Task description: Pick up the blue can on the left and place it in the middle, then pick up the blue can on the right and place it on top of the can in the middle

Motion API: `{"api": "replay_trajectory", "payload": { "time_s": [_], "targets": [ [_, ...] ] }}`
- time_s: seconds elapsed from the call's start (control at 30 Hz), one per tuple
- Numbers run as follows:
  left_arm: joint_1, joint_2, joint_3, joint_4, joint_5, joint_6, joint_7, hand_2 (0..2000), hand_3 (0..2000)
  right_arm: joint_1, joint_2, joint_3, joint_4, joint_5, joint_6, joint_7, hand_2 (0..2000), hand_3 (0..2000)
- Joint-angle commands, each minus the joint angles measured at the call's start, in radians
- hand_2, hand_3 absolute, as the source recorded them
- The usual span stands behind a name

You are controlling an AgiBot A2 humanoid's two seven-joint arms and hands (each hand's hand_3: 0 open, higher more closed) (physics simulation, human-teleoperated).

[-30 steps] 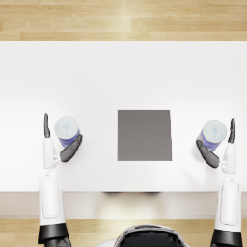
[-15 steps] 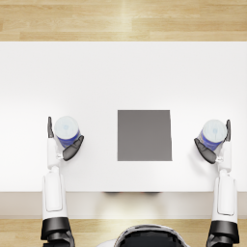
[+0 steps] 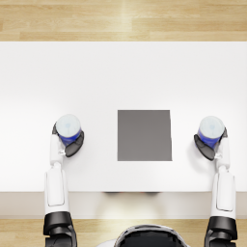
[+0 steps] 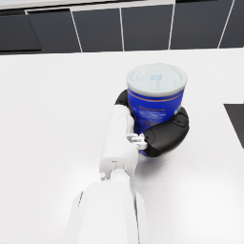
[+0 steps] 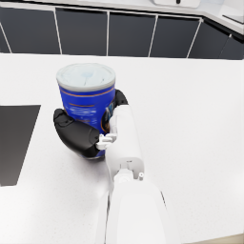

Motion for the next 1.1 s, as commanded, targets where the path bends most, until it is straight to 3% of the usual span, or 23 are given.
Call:
{"api": "replay_trajectory", "payload": {
  "time_s": [0.03,0.17,0.27,0.43,0.5,0.63,0.8,0.87,0.93,1.0,1.1],
  "targets": [
    [-0.003,0.002,-0.006,-0.102,0.000,0.004,0.000,2000,1520,0.032,0.000,-0.025,0.094,0.000,-0.004,0.002,2000,1520],
    [-0.035,0.005,0.088,-0.353,0.000,0.011,-0.001,2000,1520,0.003,-0.006,0.006,0.310,0.000,-0.007,0.005,2000,1520],
    [0.001,0.023,0.185,-0.417,0.000,0.012,-0.002,2000,1520,0.005,-0.010,0.031,0.407,0.000,0.017,0.007,2000,1520],
    [0.043,0.060,0.314,-0.403,0.000,0.012,-0.003,2000,1520,0.012,-0.019,0.053,0.467,0.000,0.043,0.008,2000,1520],
    [0.063,0.080,0.364,-0.381,-0.087,0.012,-0.003,2000,1520,0.012,-0.022,0.065,0.488,0.000,0.047,0.007,2000,1520],
    [0.103,0.115,0.456,-0.294,-0.231,0.012,-0.004,2000,1520,0.043,-0.033,0.106,0.524,0.000,0.052,0.008,2000,1520],
    [0.152,0.163,0.531,-0.145,-0.278,0.013,-0.003,2000,1520,0.071,-0.048,0.141,0.525,0.000,0.041,0.011,2000,1520],
    [0.157,0.173,0.550,-0.103,-0.283,0.015,-0.143,2000,1520,0.070,-0.051,0.148,0.532,0.000,0.042,0.010,2000,1520],
    [0.149,0.174,0.562,-0.086,-0.285,0.016,-0.244,2000,1520,0.071,-0.055,0.148,0.540,0.000,0.047,0.010,2000,1520],
    [0.142,0.176,0.568,-0.058,-0.287,0.013,-0.296,2000,1520,0.069,-0.057,0.146,0.539,0.000,0.041,0.010,2000,1520],
    [0.138,0.183,0.587,0.006,-0.288,0.008,-0.330,2000,1520,0.068,-0.062,0.163,0.553,0.000,0.036,0.010,2000,1520]
  ]
}}
